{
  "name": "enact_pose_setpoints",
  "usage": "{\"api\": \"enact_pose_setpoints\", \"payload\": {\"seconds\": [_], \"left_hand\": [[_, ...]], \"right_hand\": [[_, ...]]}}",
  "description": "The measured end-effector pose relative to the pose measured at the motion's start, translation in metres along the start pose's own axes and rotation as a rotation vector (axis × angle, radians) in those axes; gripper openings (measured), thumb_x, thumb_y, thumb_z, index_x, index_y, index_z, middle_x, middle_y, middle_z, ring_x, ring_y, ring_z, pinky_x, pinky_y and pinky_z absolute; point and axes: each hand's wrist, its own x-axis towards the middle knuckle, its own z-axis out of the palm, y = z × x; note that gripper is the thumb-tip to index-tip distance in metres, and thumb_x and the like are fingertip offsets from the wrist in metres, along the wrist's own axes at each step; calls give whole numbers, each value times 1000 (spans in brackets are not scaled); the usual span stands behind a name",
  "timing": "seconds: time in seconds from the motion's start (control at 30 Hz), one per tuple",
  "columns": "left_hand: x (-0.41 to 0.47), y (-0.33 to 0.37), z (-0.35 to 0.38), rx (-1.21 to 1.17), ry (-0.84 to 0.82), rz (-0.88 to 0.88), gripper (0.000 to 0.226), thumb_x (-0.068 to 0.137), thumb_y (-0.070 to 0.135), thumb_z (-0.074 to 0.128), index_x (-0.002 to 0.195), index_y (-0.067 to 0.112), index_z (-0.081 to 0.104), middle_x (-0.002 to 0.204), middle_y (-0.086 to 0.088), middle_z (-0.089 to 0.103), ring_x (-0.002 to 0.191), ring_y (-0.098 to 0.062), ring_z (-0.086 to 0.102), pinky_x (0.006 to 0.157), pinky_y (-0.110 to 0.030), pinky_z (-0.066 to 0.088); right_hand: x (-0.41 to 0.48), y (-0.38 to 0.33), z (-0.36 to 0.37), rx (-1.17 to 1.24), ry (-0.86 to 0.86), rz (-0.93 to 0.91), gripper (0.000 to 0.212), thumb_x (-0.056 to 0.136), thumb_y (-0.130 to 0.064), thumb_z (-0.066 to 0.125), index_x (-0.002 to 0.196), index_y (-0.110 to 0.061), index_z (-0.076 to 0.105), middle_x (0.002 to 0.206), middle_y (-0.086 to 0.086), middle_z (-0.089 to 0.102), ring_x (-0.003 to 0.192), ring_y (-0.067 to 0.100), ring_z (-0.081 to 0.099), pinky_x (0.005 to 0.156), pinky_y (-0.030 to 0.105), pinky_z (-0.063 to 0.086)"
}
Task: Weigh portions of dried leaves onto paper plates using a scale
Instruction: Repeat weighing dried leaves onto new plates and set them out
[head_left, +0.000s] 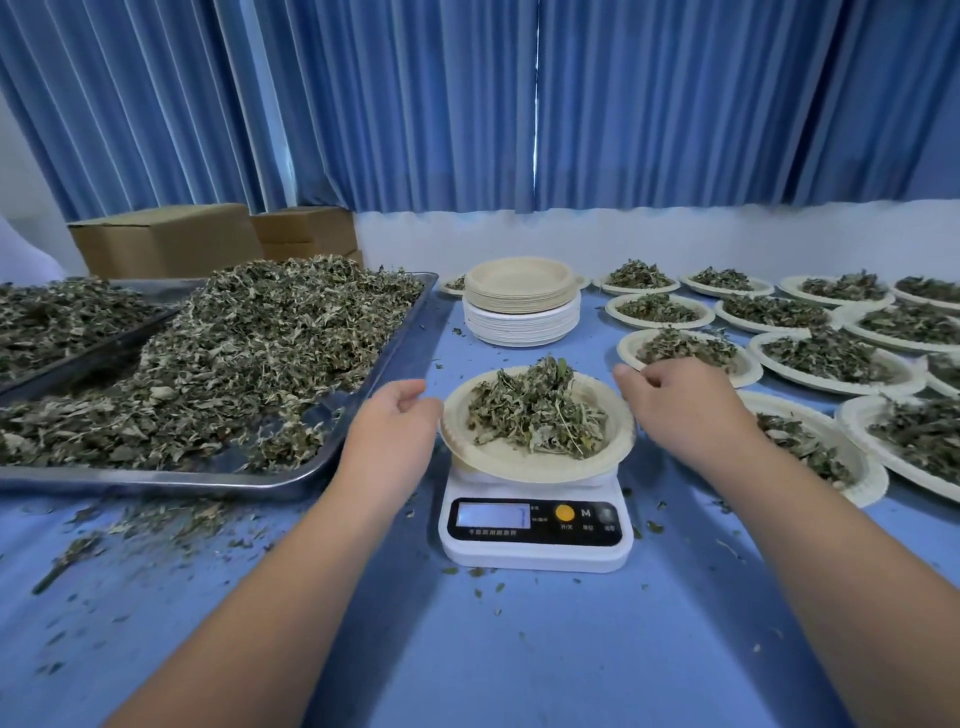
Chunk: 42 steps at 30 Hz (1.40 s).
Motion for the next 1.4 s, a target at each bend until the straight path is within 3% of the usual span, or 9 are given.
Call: {"api": "enact_pose_setpoints", "payload": {"seconds": [0.07, 0.17, 0.23, 0.3, 0.47, 0.73, 0.97, 1.23, 1.4], "left_hand": [[-1, -2, 1, -16, -94, -111, 32, 95, 30, 54, 125, 21, 59, 111, -1, 63, 94, -21, 59, 79, -36, 48], [-2, -1, 2, -73, -143, -154, 14, 95, 26, 55, 98, 22, 68, 77, 0, 63, 66, -18, 53, 55, -28, 40], [-3, 0, 2, -115, -151, -159, 19, 94, 19, 55, 81, 27, 66, 56, 8, 59, 53, -14, 47, 49, -26, 36], [-3, 0, 2, -139, -173, -157, 21, 94, 15, 54, 80, 25, 67, 49, 14, 57, 48, -12, 43, 45, -24, 33], [-7, 5, -7, -372, -228, -148, 25, 94, 9, 56, 80, 14, 75, 59, 3, 55, 46, -11, 35, 40, -21, 24], [-33, 28, 2, -613, -411, -70, 19, 94, 10, 57, 108, 4, 69, 62, 0, 50, 49, -8, 39, 38, -19, 28], [-96, 59, 58, -692, -633, -60, 19, 92, 13, 58, 82, 14, 74, 63, -4, 53, 47, -12, 43, 39, -20, 31], [-183, 106, 147, -811, -793, -125, 11, 95, 7, 53, 91, 5, 63, 57, -3, 58, 43, -10, 52, 39, -19, 45], [-240, 133, 204, -892, -925, -226, 14, 94, 6, 56, 105, 2, 63, 87, -15, 68, 58, -18, 60, 47, -23, 54]], "right_hand": [[-1, -1, 0, 11, -9, 23, 53, 98, -39, 47, 55, -8, 45, 50, 9, 40, 48, 22, 38, 50, 29, 29], [-2, -1, -2, 33, -37, 40, 49, 97, -38, 49, 58, -8, 49, 54, 11, 43, 49, 22, 39, 51, 29, 29], [-4, -2, -3, 90, -57, 57, 46, 97, -36, 50, 59, -10, 50, 53, 11, 44, 44, 20, 39, 49, 26, 29], [-6, -5, -5, 150, -78, 97, 43, 96, -34, 51, 60, -9, 52, 48, 9, 44, 31, 13, 39, 44, 21, 29], [-14, -16, -13, 495, -80, 281, 32, 92, -16, 54, 83, 14, 61, 43, 6, 45, 30, 13, 35, 37, 19, 28], [-47, -14, -55, 766, -43, 399, 25, 91, -10, 54, 94, 14, 63, 51, 9, 46, 39, 16, 41, 41, 24, 33], [-100, 27, -136, 624, -40, 400, 10, 93, -10, 56, 100, -6, 62, 59, 7, 53, 36, 12, 45, 36, 20, 39], [-170, 95, -238, 367, 121, 470, 11, 91, -7, 57, 99, -5, 65, 47, 3, 58, 32, 11, 49, 34, 17, 37], [-221, 144, -295, 299, 286, 544, 9, 89, -4, 59, 94, -7, 65, 45, 5, 57, 30, 15, 48, 34, 16, 36]]}}
